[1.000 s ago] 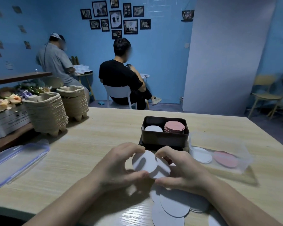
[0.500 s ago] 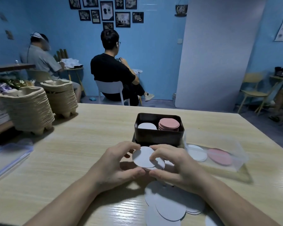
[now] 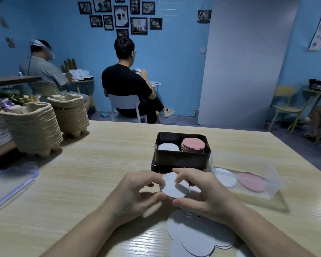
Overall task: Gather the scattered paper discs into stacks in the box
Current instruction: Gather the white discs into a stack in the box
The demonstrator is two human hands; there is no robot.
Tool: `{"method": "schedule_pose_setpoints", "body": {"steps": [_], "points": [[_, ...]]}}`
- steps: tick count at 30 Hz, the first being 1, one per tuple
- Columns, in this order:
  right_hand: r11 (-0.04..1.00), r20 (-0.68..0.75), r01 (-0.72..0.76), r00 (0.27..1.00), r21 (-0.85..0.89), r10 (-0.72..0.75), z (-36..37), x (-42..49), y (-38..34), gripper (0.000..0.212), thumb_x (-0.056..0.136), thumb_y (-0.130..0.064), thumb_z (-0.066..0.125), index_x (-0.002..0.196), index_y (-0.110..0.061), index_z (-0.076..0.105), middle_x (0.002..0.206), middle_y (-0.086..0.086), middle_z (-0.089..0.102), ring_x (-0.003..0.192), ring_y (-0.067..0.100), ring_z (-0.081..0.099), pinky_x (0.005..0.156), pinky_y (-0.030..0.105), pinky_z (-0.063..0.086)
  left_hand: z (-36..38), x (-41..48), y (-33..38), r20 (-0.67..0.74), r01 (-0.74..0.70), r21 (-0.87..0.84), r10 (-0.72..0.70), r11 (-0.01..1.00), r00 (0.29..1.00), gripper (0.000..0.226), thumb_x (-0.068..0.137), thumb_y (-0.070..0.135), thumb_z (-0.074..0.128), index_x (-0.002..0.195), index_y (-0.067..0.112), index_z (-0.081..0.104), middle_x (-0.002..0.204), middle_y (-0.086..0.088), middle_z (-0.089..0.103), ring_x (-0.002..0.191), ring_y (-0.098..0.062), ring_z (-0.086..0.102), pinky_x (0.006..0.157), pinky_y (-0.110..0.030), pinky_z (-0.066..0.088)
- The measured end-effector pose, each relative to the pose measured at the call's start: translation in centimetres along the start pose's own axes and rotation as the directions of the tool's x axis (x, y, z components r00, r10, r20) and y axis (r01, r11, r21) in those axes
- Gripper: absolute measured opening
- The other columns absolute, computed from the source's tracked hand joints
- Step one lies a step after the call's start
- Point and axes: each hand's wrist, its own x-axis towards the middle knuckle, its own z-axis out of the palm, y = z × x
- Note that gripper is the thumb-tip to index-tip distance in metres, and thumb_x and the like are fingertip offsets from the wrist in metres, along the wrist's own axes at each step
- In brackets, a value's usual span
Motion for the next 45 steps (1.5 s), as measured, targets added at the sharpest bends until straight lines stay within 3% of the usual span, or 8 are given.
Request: {"method": "schedule_pose_setpoints", "body": {"steps": [3,9,16,24,28,37,42,45], "points": [[1.000,0.007,0.025,1.000,0.003,-0.025,0.0,0.1,0.1,0.034,0.084,-0.048,0.083,0.099,-0.028,0.060,0.123,-0.014,0.068,0.139,-0.005,0.048,0.098,0.028,0.050,0.1,0.0,-0.1,0.026,0.015,-0.011,-0.015,1.000,1.000,0.018,0.089,0.030,0.082,0.100,0.018,0.073,0.114,0.011,0.075,0.109,-0.008,0.070,0.084,-0.027,0.055],[0.999,0.001,0.043,0.999,0.022,-0.043,0.0,0.1,0.1,0.035,0.082,-0.049,0.084,0.096,-0.024,0.063,0.123,-0.010,0.069,0.138,-0.004,0.049,0.093,0.016,0.045,0.0,0.0,0.2,0.072,0.057,-0.050,-0.054,0.997,0.996,0.022,0.086,0.032,0.084,0.101,0.023,0.071,0.106,0.009,0.073,0.100,-0.017,0.069,0.082,-0.034,0.058],[1.000,0.077,0.018,0.997,0.017,-0.019,-0.2,0.1,0.0,0.034,0.080,-0.046,0.086,0.098,-0.024,0.068,0.126,-0.008,0.069,0.140,-0.009,0.043,0.101,0.027,0.049,0.0,0.2,0.5,0.050,-0.008,0.010,0.007,1.000,0.999,0.022,0.082,0.027,0.090,0.091,0.020,0.071,0.101,0.012,0.071,0.094,-0.014,0.068,0.078,-0.026,0.053],[0.990,0.084,0.091,0.993,-0.108,-0.082,-0.3,0.1,-0.4,0.031,0.082,-0.051,0.081,0.088,-0.027,0.064,0.122,-0.010,0.067,0.107,0.014,0.068,0.078,0.037,0.056,0.2,0.0,0.5,0.120,-0.017,0.089,0.006,0.996,0.993,0.023,0.084,0.040,0.085,0.092,0.027,0.067,0.097,0.015,0.067,0.092,-0.008,0.064,0.076,-0.036,0.054],[0.991,0.075,0.072,0.995,-0.113,-0.064,-0.1,0.1,-0.4,0.030,0.080,-0.050,0.082,0.088,-0.027,0.064,0.123,-0.011,0.065,0.111,0.008,0.065,0.079,0.033,0.056,0.2,0.0,0.7,0.149,0.009,0.079,-0.021,0.997,0.989,0.028,0.084,0.042,0.083,0.099,0.027,0.065,0.096,0.015,0.065,0.091,-0.009,0.063,0.077,-0.039,0.053],[0.992,-0.003,0.023,1.000,-0.127,-0.024,-0.3,0.2,0.4,0.030,0.076,-0.050,0.081,0.089,-0.031,0.063,0.122,-0.024,0.060,0.123,0.005,0.055,0.094,0.025,0.049,-0.2,-0.3,0.6,-0.035,0.104,0.073,-0.102,0.992,0.994,0.021,0.091,0.044,0.064,0.107,0.030,0.064,0.102,0.021,0.063,0.098,-0.009,0.064,0.073,-0.033,0.054],[0.995,-0.041,0.036,0.998,-0.090,-0.040,-1.9,1.9,0.1,0.023,0.077,-0.042,0.081,0.086,-0.027,0.066,0.113,-0.016,0.065,0.114,0.009,0.059,0.081,0.016,0.047,-1.6,1.9,-0.3,-0.116,0.102,0.134,-0.086,0.986,0.989,0.018,0.096,0.038,0.058,0.106,0.025,0.067,0.100,0.018,0.066,0.099,-0.006,0.063,0.083,-0.030,0.050],[0.993,-0.059,0.054,0.996,-0.108,-0.060,-3.3,4.0,-0.4,0.022,0.079,-0.037,0.080,0.084,-0.023,0.064,0.092,-0.004,0.065,0.090,0.010,0.059,0.072,0.021,0.043,-2.0,3.9,-1.2,-0.113,0.093,0.175,-0.074,0.980,0.991,0.019,0.095,0.034,0.055,0.107,0.025,0.066,0.102,0.017,0.065,0.102,-0.008,0.061,0.088,-0.031,0.049]]}}
